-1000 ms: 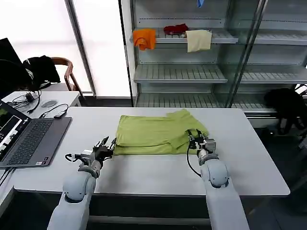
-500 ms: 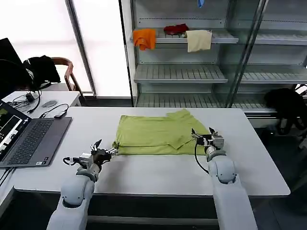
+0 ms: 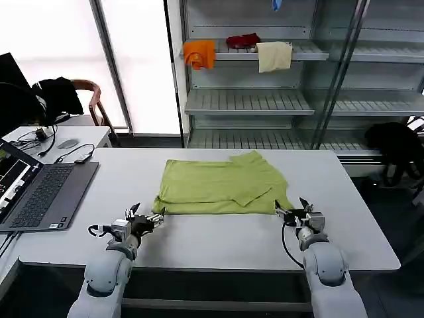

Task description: Fold and organize the clothes.

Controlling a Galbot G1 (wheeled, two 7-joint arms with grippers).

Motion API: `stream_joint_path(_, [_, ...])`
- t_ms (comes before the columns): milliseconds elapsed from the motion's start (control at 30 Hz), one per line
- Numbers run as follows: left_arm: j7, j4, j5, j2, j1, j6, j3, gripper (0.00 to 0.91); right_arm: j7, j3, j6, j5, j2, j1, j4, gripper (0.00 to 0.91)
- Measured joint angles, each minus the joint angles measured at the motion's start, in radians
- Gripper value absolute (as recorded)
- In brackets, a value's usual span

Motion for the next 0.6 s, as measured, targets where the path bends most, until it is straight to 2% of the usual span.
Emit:
stream_joint_path(33, [0.0,0.002,0.001,-0.001,0.0,0.001,0.001,0.161,0.0,-0.001,0.002,-0.001,0.001,-0.003,0.0,0.0])
stream_joint_path(100, [0.0,0.006,0.001,-0.002,-0.001,0.002,0.004,0.0,-0.001,-0.002,0.007,0.0,0.002,-0.008,0.001,0.0])
stream_joint_path(600, [0.015,0.016,-0.017,-0.002,-0.001,0.013,0.019,0.0,-0.008,-0.003,0.0,0.019,-0.008,-0.033,0.041,0.0])
